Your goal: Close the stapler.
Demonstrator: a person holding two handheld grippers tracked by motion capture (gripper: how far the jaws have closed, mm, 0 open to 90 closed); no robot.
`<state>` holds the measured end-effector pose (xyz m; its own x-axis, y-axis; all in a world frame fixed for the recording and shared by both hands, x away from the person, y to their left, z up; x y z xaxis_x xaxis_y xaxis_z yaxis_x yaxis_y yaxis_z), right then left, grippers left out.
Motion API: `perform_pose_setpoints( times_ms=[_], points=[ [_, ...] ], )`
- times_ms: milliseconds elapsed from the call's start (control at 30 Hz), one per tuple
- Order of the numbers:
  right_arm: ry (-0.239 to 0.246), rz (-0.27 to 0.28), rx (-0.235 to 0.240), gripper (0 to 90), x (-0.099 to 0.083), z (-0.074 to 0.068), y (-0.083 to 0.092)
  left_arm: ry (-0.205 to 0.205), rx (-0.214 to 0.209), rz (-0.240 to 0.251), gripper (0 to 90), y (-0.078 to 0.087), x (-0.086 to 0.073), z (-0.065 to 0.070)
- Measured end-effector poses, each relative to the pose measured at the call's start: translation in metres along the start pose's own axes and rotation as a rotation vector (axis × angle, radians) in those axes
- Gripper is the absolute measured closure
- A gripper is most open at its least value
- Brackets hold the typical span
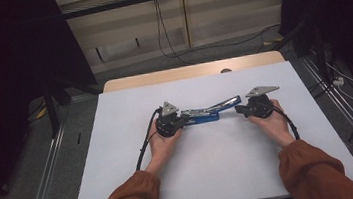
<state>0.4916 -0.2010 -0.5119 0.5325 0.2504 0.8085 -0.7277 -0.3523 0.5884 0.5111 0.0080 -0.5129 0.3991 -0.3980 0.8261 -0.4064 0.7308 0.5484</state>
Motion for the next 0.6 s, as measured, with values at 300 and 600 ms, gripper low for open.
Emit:
perform_pose_setpoints(
  times_ms=[300, 600],
  points=[
    [0.002, 0.044, 0.013, 90.0, 0.0067, -0.0044, 0.0017, -0.008, -0.005, -0.004, 90.0, -0.0003, -0.0002, 0.0019],
    [0.011, 0.077, 0.024, 89.3, 0.0099, -0.0075, 0.0036, -0.002, -0.004, -0.008, 88.9, 0.0011, -0.0003, 0.0021]
  ],
)
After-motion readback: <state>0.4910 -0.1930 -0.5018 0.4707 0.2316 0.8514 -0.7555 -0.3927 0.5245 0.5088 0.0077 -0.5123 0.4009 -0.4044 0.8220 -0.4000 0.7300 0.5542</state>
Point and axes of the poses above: each handheld gripper's, and its own axes: y roughly backward along the jaws, x roughly out of its top, z roughly to its right, the point moved 10 cm from there along -y, roughly forward along the jaws, and after that the axes turned 7 degrees about -x, right-handed, at the moved point
